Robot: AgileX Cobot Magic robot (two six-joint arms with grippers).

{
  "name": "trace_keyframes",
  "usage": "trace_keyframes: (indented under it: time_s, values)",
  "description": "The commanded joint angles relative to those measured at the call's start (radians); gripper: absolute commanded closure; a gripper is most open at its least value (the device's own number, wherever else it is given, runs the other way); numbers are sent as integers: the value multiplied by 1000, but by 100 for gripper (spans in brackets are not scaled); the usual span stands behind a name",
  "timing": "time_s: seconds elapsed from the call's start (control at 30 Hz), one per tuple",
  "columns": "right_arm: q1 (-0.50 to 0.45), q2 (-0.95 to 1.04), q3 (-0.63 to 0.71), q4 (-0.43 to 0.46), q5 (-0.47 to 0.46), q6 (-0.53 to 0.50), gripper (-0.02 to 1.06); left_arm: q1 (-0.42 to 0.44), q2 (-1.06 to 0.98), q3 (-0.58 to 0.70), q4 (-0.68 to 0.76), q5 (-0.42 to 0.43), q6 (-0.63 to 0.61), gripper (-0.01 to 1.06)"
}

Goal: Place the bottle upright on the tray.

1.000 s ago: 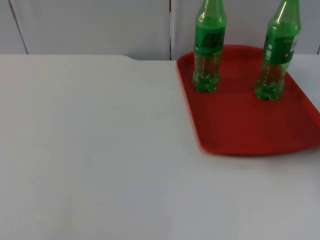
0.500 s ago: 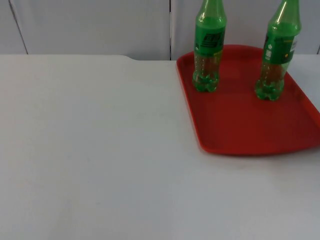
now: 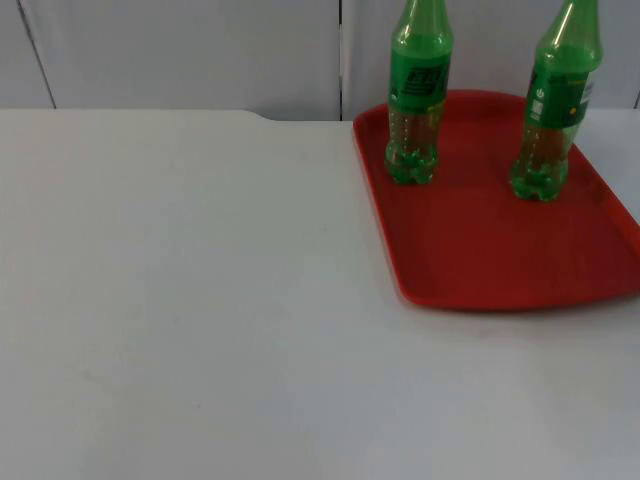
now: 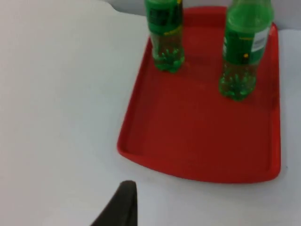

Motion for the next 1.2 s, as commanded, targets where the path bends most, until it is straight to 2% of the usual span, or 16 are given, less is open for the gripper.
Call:
trace_keyframes:
  time_s: [0.0, 0.27, 0.4, 0.6, 0.83, 0.97, 1.1, 1.17]
  values:
    - [0, -69, 2, 17, 52, -30, -1, -3, -4, 4, 0, -11, -5, 0]
    - [0, -184, 22, 15, 98, -49, -1, -3, -4, 4, 0, -11, -5, 0]
    - [0, -290, 106, 3, 96, -55, -1, -3, -4, 4, 0, -11, -5, 0]
    - [0, -393, 164, 3, 105, -55, -1, -3, -4, 4, 0, -11, -5, 0]
    - [0, -555, 171, -13, 174, -48, -1, -3, -4, 4, 0, -11, -5, 0]
    - [0, -630, 171, -74, 220, 31, -1, -3, -4, 4, 0, -11, -5, 0]
    - [0, -710, 171, -180, 284, 138, -1, -3, -4, 4, 0, -11, -5, 0]
    - [0, -726, 171, -198, 298, 167, -1, -3, -4, 4, 0, -11, -5, 0]
